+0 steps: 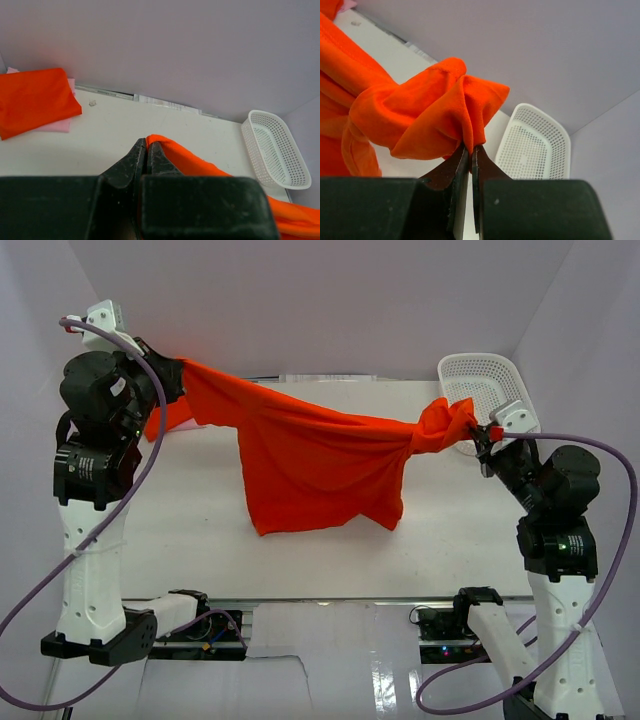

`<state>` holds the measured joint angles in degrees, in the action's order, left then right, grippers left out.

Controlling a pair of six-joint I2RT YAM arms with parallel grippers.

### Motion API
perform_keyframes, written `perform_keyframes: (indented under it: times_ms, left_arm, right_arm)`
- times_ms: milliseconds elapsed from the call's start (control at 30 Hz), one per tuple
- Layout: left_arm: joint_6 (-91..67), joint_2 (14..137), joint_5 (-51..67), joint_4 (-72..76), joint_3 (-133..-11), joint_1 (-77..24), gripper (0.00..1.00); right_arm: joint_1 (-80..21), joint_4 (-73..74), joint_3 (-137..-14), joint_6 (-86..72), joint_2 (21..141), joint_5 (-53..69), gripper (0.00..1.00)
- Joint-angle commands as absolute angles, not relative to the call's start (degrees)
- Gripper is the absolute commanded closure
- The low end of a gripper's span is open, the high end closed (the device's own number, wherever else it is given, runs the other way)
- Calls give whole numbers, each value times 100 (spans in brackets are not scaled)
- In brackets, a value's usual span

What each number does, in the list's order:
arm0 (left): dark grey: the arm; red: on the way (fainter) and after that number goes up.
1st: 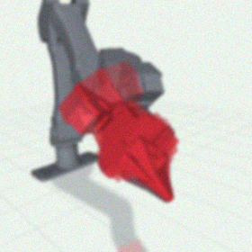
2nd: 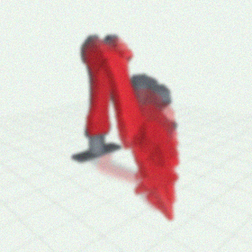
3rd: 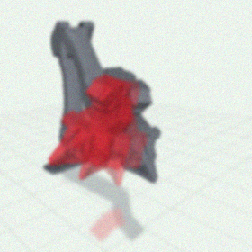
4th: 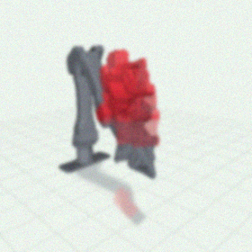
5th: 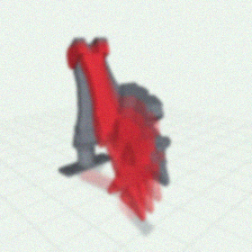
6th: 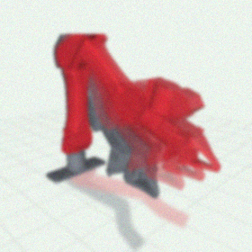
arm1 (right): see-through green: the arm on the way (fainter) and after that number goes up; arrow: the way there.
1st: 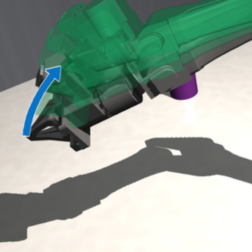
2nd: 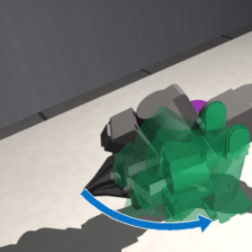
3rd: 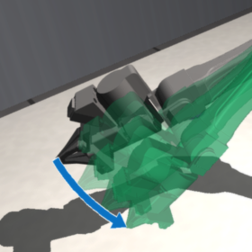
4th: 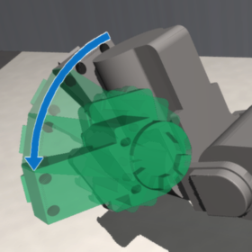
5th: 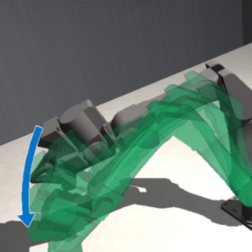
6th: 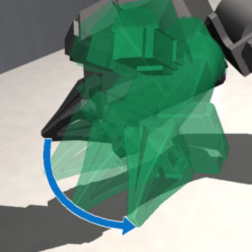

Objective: Fold and stack the t-shirts
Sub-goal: Flatten out the tshirt

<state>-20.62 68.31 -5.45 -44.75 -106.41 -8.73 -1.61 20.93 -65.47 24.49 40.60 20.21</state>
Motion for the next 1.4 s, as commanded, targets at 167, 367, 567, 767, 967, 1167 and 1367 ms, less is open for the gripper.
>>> perform_keyframes:
  times_ms: [167, 367, 567, 767, 967, 1167, 1367]
  left_arm:
    - [-2162, 6908, -352, -4526, -11223, -844, 100]
    - [-2329, 7224, 252, -4491, -11654, -844, 100]
    - [-2347, 7566, 2131, -4237, -11488, -844, 100]
    - [-2513, 7857, 3979, -3833, -10961, -922, 100]
    - [-2058, 8173, 4421, -4068, -10819, -1589, 100]
    - [-1495, 8929, 4482, -4771, -11381, -2494, 100]
    - [-1064, 9544, 4860, -5036, -11847, -3110, 98]
  right_arm:
    - [-141, 2320, -6293, 2487, 3893, 2039, 91]
    - [-141, 2943, -6723, 2531, 4508, 1916, 48]
    - [-141, 3901, -8092, 2891, 5307, 3089, 30]
    - [-149, 4904, -9718, 2971, 6345, 5303, 24]
    - [-158, 4423, -9967, 2251, 6750, 6775, 20]
    - [-220, 3701, -9537, 1583, 6899, 7654, 19]
    - [-272, 3604, -9273, 1635, 7049, 8217, 20]
